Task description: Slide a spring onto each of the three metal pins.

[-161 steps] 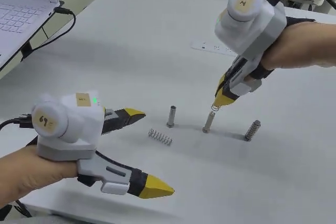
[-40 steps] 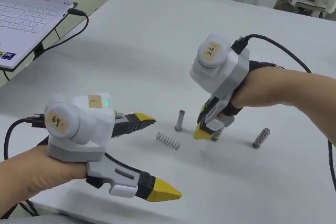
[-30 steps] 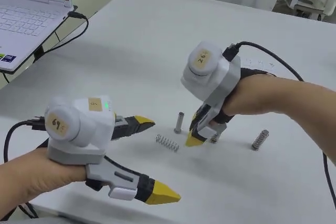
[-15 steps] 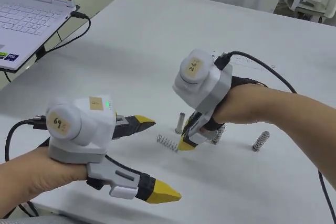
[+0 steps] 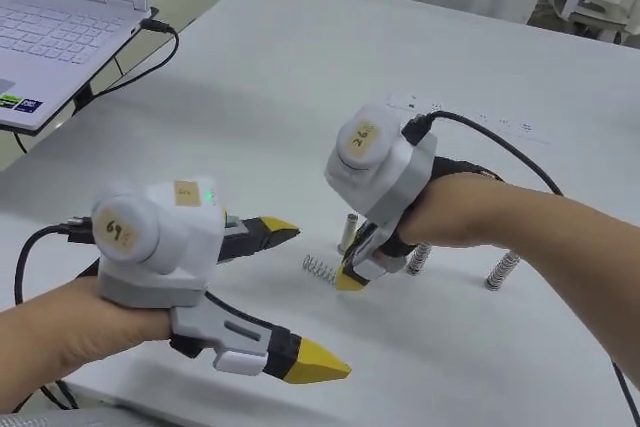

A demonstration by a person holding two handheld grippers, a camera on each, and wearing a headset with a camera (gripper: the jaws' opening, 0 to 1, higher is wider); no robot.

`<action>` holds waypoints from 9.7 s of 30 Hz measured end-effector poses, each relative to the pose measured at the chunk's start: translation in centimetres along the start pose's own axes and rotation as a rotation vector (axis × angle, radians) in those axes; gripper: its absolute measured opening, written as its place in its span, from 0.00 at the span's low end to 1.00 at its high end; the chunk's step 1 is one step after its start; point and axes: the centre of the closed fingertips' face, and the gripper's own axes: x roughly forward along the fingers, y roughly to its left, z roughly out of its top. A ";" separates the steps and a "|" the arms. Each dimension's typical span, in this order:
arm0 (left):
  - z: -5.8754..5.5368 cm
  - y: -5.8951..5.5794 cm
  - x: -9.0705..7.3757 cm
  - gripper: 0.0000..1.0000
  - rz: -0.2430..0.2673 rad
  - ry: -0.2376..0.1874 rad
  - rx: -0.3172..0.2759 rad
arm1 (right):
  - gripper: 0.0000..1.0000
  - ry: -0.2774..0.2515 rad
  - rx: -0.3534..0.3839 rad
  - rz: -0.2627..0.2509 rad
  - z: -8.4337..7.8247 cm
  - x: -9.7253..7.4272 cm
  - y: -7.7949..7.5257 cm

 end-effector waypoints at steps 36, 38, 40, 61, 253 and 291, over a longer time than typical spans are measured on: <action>-0.2 0.3 0.0 0.84 0.000 0.022 0.025 | 0.08 0.011 -0.032 0.013 -0.8 -1.6 1.9; -0.3 0.2 0.0 0.82 -0.002 0.025 0.032 | 0.08 0.005 -0.033 0.028 -0.9 -2.1 2.4; -0.4 0.1 0.1 0.78 -0.008 0.030 0.039 | 0.08 0.002 -0.037 0.039 -1.0 -2.6 2.8; -0.4 -1.4 0.5 0.32 -0.079 0.051 0.101 | 0.08 0.025 -0.117 0.086 -1.8 -5.6 6.2; 0.1 1.3 0.5 0.98 0.063 0.006 0.157 | 0.08 -0.020 -0.106 -0.047 3.0 -10.0 -3.0; 0.4 2.5 0.0 0.98 0.084 -0.017 0.134 | 0.08 0.046 -0.087 -0.004 2.9 -6.4 -3.5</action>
